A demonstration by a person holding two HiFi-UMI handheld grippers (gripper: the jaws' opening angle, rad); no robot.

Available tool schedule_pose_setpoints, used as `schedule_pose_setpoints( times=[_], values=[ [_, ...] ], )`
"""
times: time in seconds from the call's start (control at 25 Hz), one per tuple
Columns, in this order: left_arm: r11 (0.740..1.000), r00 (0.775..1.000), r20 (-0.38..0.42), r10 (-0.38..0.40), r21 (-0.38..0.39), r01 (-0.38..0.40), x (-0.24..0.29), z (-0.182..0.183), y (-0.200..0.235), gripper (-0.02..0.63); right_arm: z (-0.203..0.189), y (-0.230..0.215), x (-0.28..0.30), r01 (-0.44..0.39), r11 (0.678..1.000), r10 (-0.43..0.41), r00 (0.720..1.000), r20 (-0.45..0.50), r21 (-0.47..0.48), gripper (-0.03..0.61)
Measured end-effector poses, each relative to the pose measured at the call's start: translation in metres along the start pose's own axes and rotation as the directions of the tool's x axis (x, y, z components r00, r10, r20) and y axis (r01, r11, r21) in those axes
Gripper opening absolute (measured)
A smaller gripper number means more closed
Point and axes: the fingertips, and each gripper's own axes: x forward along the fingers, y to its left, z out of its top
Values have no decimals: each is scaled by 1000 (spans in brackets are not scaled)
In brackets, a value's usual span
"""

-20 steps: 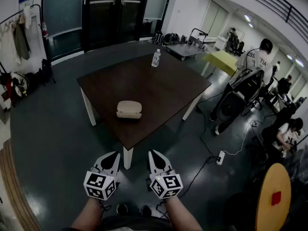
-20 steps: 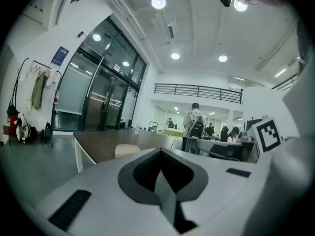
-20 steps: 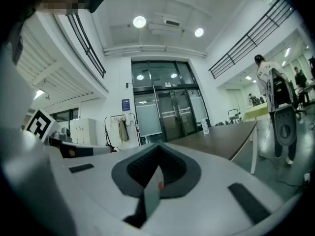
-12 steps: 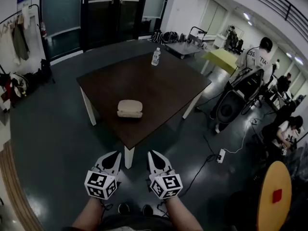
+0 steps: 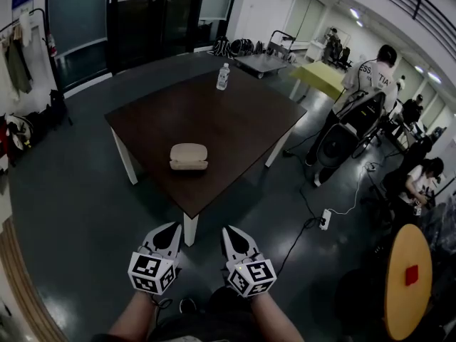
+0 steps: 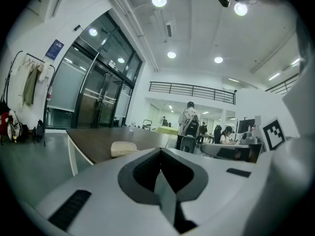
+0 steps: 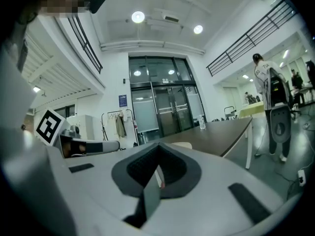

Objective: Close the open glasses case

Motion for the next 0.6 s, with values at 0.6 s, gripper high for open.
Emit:
schedule_pose_setpoints(
  times=[0.6],
  values=[
    [992,989,-90,116,70,-110,89,-11,52,9,-1,-77,97,-17,999,17,1000,-7,40,-12]
  ],
)
